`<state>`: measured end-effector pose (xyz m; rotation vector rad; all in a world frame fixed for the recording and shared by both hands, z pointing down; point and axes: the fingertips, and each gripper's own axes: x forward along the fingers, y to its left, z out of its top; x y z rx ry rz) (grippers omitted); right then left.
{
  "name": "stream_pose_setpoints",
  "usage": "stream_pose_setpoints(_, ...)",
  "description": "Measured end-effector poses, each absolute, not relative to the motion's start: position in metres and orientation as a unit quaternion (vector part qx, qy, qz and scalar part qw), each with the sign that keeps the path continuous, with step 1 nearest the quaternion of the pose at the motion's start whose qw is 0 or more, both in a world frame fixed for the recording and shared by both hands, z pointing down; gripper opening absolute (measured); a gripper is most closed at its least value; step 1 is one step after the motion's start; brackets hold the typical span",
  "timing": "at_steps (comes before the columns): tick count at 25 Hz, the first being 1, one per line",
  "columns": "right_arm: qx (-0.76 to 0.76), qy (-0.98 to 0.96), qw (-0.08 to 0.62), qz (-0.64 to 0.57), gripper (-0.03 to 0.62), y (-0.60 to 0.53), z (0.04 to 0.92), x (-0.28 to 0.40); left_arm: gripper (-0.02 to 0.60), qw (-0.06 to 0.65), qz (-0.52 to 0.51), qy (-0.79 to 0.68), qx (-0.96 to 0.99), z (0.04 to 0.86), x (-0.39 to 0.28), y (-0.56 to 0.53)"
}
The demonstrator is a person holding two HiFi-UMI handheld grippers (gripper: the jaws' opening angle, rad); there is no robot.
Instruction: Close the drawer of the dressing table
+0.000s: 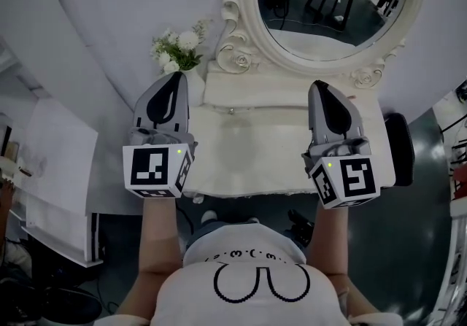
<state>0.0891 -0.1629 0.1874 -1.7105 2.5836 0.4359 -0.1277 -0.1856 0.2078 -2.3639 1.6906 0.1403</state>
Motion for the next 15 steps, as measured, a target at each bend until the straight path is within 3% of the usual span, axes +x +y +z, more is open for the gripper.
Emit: stream_pose_setpoints(15,-0.548,0.824,-0.006,0.142,-0.002,-0.169,0.191,0.095,-0.002,0.114,0.032,0.561,-0.819,0.214,-0.115,-0.195)
